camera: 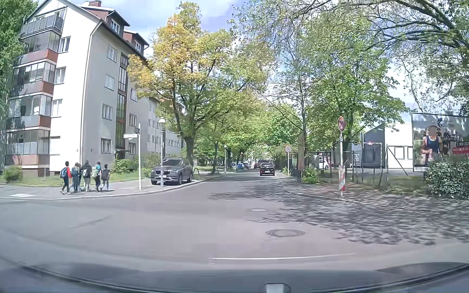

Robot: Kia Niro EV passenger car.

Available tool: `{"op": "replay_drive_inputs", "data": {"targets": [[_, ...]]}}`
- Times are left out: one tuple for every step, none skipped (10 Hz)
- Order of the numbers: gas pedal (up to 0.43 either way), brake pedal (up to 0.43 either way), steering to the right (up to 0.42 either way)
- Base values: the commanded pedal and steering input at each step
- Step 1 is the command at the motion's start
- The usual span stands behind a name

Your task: Follow the waypoints while adhering to traffic rules and regulations

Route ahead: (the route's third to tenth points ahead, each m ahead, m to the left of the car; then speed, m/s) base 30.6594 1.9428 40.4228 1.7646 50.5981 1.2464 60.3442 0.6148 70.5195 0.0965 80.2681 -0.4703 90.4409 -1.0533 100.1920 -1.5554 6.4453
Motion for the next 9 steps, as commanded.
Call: {"op": "replay_drive_inputs", "data": {"targets": [[0.319, 0.018, -0.01], [0.319, 0.018, -0.009], [0.319, 0.018, -0.008], [0.319, 0.018, -0.007], [0.319, 0.024, -0.006], [0.319, 0.024, -0.005], [0.319, 0.018, -0.004], [0.331, 0.018, -0.003], [0.331, 0.018, -0.002]]}}
